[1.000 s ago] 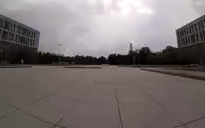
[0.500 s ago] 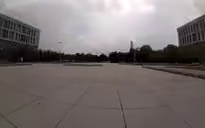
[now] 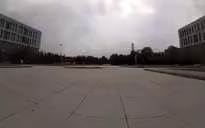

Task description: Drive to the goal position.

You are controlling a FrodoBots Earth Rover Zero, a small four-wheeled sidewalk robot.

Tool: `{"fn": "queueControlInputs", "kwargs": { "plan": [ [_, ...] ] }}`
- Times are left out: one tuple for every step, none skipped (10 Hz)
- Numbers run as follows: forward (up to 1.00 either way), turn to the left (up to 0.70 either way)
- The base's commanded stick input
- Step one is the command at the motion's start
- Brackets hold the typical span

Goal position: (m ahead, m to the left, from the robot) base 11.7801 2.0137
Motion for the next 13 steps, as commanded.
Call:
{"fn": "queueControlInputs", "kwargs": {
  "plan": [
    [0.70, -0.29],
    [0.70, -0.29],
    [0.70, -0.26],
    [0.70, -0.21],
    [0.70, -0.16],
    [0.70, -0.10],
    [0.70, -0.05],
    [0.70, 0.00],
    [0.70, 0.00],
    [0.70, 0.00],
    [0.70, 0.00],
    [0.70, 0.00],
    [0.70, 0.00]
  ]
}}
